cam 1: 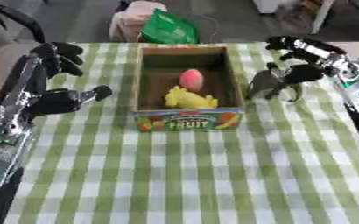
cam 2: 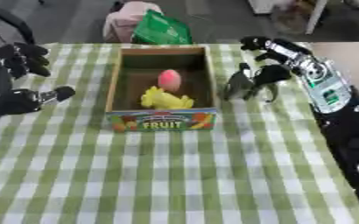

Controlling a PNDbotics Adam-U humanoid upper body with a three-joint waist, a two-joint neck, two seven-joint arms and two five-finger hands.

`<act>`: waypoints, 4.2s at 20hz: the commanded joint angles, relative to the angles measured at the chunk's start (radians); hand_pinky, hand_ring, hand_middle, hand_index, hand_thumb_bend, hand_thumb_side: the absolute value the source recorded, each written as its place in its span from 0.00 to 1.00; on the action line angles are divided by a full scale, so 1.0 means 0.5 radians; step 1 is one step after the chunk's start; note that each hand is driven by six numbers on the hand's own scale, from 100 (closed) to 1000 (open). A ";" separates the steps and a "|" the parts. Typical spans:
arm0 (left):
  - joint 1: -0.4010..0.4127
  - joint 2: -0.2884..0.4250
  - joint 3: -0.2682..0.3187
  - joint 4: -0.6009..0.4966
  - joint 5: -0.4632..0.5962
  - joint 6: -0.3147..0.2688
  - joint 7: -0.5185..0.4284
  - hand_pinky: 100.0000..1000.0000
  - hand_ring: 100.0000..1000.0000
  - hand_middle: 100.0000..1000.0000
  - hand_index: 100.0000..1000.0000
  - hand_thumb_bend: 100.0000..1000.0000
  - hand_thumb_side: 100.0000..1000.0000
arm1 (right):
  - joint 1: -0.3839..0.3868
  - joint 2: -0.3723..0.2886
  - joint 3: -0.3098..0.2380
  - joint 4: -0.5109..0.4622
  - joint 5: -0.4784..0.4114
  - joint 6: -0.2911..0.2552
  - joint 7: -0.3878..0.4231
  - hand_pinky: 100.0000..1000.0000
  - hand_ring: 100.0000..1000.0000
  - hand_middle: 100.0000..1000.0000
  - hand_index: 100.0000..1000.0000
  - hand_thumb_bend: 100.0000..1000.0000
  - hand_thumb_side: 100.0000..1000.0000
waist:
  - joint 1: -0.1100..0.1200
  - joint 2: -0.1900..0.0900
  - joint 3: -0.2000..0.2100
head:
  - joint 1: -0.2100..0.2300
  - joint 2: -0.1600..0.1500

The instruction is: Pick up objects on the table and place them in the box.

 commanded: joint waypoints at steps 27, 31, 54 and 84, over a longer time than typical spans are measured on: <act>0.035 0.003 0.034 -0.008 0.011 -0.002 -0.010 0.60 0.46 0.46 0.65 0.80 0.04 | -0.191 0.049 -0.167 0.062 0.670 -0.482 -0.130 0.74 0.78 0.32 0.49 0.00 0.14 | -0.010 -0.042 -0.016 | -0.003 0.001; 0.050 -0.005 0.032 -0.014 0.013 -0.003 -0.014 0.60 0.46 0.46 0.65 0.80 0.04 | -0.282 0.082 -0.152 -0.031 0.603 -0.511 -0.099 0.73 0.77 0.32 0.49 0.00 0.13 | -0.016 -0.054 -0.012 | -0.007 0.012; 0.022 -0.088 0.027 -0.082 0.042 -0.007 -0.039 0.61 0.46 0.46 0.65 0.80 0.04 | -0.339 0.514 -0.054 0.053 0.961 -0.575 -0.031 0.75 0.81 0.48 0.70 0.00 0.18 | -0.001 -0.039 0.101 | -0.082 -0.011; 0.117 -0.084 0.075 -0.064 0.021 -0.012 -0.033 0.61 0.46 0.47 0.65 0.80 0.05 | -0.195 0.172 -0.059 -0.465 0.064 -0.566 -0.220 0.80 0.93 0.79 0.92 0.00 0.07 | -0.035 -0.049 0.047 | 0.000 -0.003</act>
